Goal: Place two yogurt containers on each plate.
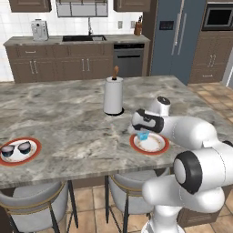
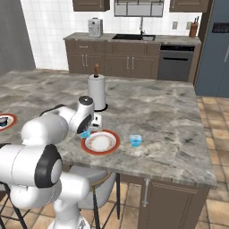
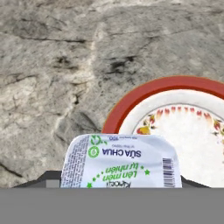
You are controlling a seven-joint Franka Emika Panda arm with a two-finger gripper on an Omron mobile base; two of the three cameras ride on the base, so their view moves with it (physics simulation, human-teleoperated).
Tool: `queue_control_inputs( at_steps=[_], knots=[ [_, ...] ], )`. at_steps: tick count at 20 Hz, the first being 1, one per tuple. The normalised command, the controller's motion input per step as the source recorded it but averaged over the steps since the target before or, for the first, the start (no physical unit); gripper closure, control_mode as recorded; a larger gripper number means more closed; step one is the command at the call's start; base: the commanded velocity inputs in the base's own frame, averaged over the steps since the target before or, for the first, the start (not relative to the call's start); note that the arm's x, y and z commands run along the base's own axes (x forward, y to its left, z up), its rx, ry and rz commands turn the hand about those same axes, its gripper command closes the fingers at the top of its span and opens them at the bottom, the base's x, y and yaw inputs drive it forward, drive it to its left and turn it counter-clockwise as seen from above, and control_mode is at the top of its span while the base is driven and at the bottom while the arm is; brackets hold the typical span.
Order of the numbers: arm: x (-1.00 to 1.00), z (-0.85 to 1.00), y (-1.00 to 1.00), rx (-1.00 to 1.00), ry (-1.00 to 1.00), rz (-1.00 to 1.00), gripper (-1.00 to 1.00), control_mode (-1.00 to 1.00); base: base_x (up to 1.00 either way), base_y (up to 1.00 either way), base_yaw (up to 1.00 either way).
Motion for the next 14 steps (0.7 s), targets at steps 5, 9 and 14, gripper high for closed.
queue_control_inputs(
  at_steps=[5, 9, 14],
  knots=[
    [0.00, -0.21, 0.00, 0.00, 0.00, 0.05, 1.00, -1.00, 0.00, 0.00, 0.00],
    [0.06, -0.42, 0.00, 0.00, 0.00, 0.00, 1.00, -1.00, 0.00, 0.00, 0.00],
    [0.08, -0.24, -0.05, 0.00, 0.00, 0.00, 1.00, -1.00, 0.00, 0.00, 0.00]
  ],
)
